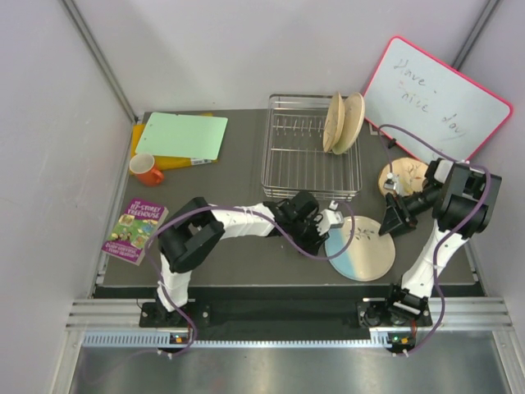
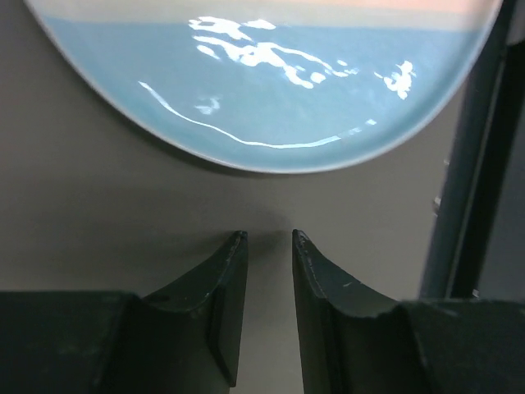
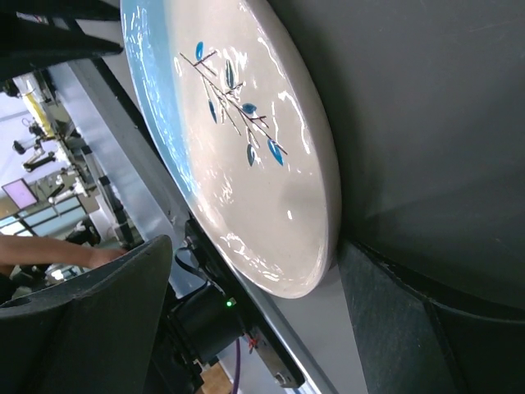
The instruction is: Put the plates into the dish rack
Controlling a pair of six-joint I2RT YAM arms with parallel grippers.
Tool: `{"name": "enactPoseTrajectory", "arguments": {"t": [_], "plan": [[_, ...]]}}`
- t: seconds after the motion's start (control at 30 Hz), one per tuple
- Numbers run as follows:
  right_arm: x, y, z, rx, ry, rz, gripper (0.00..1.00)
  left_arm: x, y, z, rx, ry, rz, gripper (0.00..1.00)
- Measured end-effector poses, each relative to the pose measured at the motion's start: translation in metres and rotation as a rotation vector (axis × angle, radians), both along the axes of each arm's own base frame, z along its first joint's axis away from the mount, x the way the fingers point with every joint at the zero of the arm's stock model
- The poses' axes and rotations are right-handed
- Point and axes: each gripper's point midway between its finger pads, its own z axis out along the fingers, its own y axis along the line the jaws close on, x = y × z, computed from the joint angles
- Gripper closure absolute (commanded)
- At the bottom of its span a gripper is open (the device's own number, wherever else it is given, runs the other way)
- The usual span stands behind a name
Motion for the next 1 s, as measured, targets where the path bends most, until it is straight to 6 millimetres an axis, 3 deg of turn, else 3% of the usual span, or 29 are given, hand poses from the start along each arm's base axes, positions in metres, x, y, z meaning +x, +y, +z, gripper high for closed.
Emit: {"name": "enactPoseTrajectory", "arguments": {"t": [0.1,0.23,0.33,0.43,0.63,0.9,1.0], "plan": [[0.000,0.000,0.000,-0.001,0.001,-0.003,0.17,-0.021,0.002,-0.001,0.017,0.027,-0.033,0.66],[-0.001,0.001,-0.001,-0.005,0.001,-0.015,0.17,-0.065,-0.014,-0.001,0.015,0.066,-0.118,0.66],[-0.004,0.004,-0.001,-0.002,0.002,-0.024,0.17,-0.086,-0.031,-0.001,-0.002,0.086,-0.161,0.67],[-0.009,0.007,-0.002,0.005,0.016,-0.030,0.17,-0.089,-0.047,-0.001,-0.023,0.109,-0.164,0.67],[-0.015,0.010,-0.002,0.014,0.034,-0.033,0.18,-0.091,-0.049,-0.001,-0.022,0.135,-0.156,0.67],[-0.013,0.013,-0.001,-0.009,0.070,-0.046,0.19,-0.083,-0.037,-0.002,-0.014,0.097,-0.128,0.68],[-0.012,0.014,-0.002,-0.034,0.087,-0.048,0.18,-0.079,-0.030,-0.001,-0.001,0.085,-0.126,0.58]]}}
